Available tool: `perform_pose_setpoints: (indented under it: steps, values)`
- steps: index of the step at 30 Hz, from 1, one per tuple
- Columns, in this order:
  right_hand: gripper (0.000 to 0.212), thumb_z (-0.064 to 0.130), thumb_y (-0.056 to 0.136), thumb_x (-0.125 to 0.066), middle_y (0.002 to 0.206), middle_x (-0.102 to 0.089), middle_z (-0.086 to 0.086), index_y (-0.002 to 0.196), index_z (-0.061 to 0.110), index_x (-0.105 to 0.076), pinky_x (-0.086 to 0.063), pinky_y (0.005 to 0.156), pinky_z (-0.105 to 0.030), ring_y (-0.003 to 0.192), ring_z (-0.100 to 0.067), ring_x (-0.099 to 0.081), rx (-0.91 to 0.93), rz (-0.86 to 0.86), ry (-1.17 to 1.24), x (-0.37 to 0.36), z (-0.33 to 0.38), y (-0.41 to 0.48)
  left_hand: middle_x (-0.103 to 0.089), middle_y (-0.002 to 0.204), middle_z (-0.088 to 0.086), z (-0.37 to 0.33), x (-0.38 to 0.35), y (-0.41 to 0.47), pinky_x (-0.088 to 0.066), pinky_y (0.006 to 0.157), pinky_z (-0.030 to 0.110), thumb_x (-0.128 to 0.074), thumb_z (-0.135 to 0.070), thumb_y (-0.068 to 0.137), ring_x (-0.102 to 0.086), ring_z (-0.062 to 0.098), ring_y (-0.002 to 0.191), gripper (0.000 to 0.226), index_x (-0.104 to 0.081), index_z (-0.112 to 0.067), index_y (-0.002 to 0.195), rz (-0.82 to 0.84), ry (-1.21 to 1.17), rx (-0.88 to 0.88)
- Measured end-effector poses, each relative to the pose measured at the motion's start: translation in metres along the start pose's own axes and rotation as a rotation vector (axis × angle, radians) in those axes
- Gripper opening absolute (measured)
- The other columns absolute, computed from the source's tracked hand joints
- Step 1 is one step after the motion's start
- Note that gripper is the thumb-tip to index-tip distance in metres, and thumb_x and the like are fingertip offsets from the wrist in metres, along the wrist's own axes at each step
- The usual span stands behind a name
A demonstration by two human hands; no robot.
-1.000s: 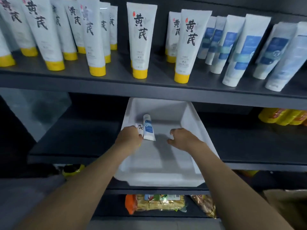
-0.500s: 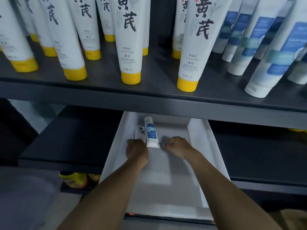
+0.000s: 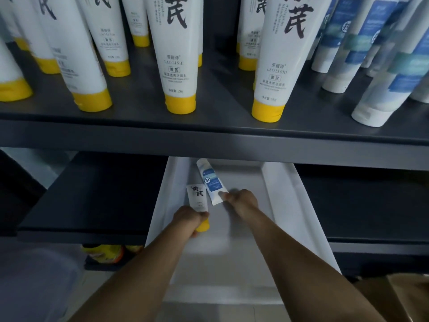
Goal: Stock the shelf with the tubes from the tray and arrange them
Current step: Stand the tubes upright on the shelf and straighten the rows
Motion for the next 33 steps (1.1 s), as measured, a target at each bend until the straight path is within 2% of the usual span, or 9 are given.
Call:
perform_pose_setpoints:
  steps: [4,7,11,13,17,23,27,29,33]
  values:
    - [0.051,0.057,0.078,-0.059,0.119,-0.057,-0.011,0.114,0.021,-0.061,-0.042,0.084,-0.033,0.11,-0.029,-0.051,-0.02,-0.109,-0.049,-0.014,0.001,0.006,-0.057,0.123,0.016,0.011,-0.004,0.003,-0.042,0.041,0.025,-0.069,-0.028,0.08,-0.061,0.031,0.1,0.054,-0.044,-0.007,0.123,0.031,-0.044,-0.026]
    - [0.056,0.044,0.08,-0.066,0.13,-0.044,-0.008,0.129,0.022,-0.051,-0.042,0.096,-0.035,0.12,-0.027,-0.047,-0.043,-0.16,-0.131,-0.013,0.002,0.004,-0.06,0.12,0.016,0.013,-0.006,0.003,-0.039,0.038,0.021,-0.07,-0.03,0.079,-0.059,0.028,0.081,0.053,-0.045,-0.011,0.122,0.069,-0.036,-0.016]
    - [0.046,0.035,0.078,-0.069,0.125,-0.052,-0.011,0.121,0.022,-0.061,-0.043,0.097,-0.034,0.116,-0.028,-0.052,-0.071,-0.113,-0.006,-0.012,-0.001,0.006,-0.063,0.116,0.016,0.008,-0.01,0.006,-0.042,0.042,0.022,-0.07,-0.033,0.079,-0.058,0.025,0.078,0.054,-0.051,-0.009,0.123,0.094,0.039,-0.035]
    - [0.038,0.026,0.078,-0.07,0.118,-0.065,-0.011,0.115,0.018,-0.066,-0.046,0.089,-0.027,0.11,-0.026,-0.059,-0.074,-0.072,0.098,-0.009,-0.004,0.006,-0.063,0.116,0.016,0.004,-0.011,0.008,-0.048,0.05,0.025,-0.067,-0.041,0.08,-0.06,0.026,0.083,0.055,-0.055,-0.008,0.122,0.081,0.048,-0.045]
    - [0.03,0.019,0.082,-0.065,0.111,-0.069,-0.011,0.11,0.009,-0.068,-0.038,0.071,-0.02,0.103,-0.025,-0.064,-0.159,-0.126,0.226,0.01,-0.02,-0.001,-0.059,0.125,0.02,-0.008,-0.002,0.013,-0.05,0.091,0.034,-0.048,-0.052,0.088,-0.058,0.031,0.114,0.062,-0.055,-0.002,0.124,-0.054,0.127,-0.089]
    - [0.017,0.012,0.084,-0.063,0.105,-0.068,-0.014,0.1,0.007,-0.066,-0.042,0.071,-0.025,0.096,-0.029,-0.063,-0.229,-0.265,0.303,0.045,-0.051,-0.024,-0.05,0.135,0.022,-0.024,0.0,0.013,-0.04,0.098,0.034,-0.058,-0.041,0.087,-0.048,0.035,0.125,0.063,-0.042,0.003,0.129,-0.149,0.054,-0.089]
    - [0.018,0.006,0.083,-0.061,0.097,-0.064,-0.011,0.075,0.02,-0.052,-0.046,0.067,-0.029,0.082,-0.026,-0.057,-0.25,-0.391,0.434,0.069,-0.071,-0.048,-0.061,0.122,0.02,-0.019,-0.014,0.027,-0.049,0.094,0.038,-0.081,-0.028,0.065,-0.06,0.033,0.112,0.069,-0.054,0.001,0.121,0.008,-0.111,-0.06]
    - [0.008,0.009,0.085,-0.059,0.103,-0.067,-0.015,0.087,0.017,-0.061,-0.045,0.067,-0.028,0.09,-0.031,-0.062,-0.231,-0.404,0.364,0.081,-0.071,-0.057,-0.067,0.108,0.017,-0.018,-0.02,0.027,-0.052,0.091,0.041,-0.083,-0.015,0.06,-0.066,0.032,0.1,0.059,-0.062,0.005,0.111,0.096,-0.12,-0.057]
    - [0.024,0.013,0.09,-0.055,0.105,-0.069,-0.014,0.109,0.006,-0.067,-0.037,0.069,-0.023,0.099,-0.031,-0.062,-0.158,-0.431,0.333,0.093,-0.064,-0.074,-0.067,0.101,0.019,-0.018,-0.024,0.013,-0.054,0.08,0.038,-0.078,-0.002,0.066,-0.067,0.031,0.087,0.043,-0.06,0.009,0.104,0.188,-0.045,-0.08]
Point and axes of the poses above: each hand's wrist, its own y-axis towards the middle knuckle, its own x-axis out of the back of the hand, z = x × y, the point moved 9 cm from there along y, towards the middle knuckle
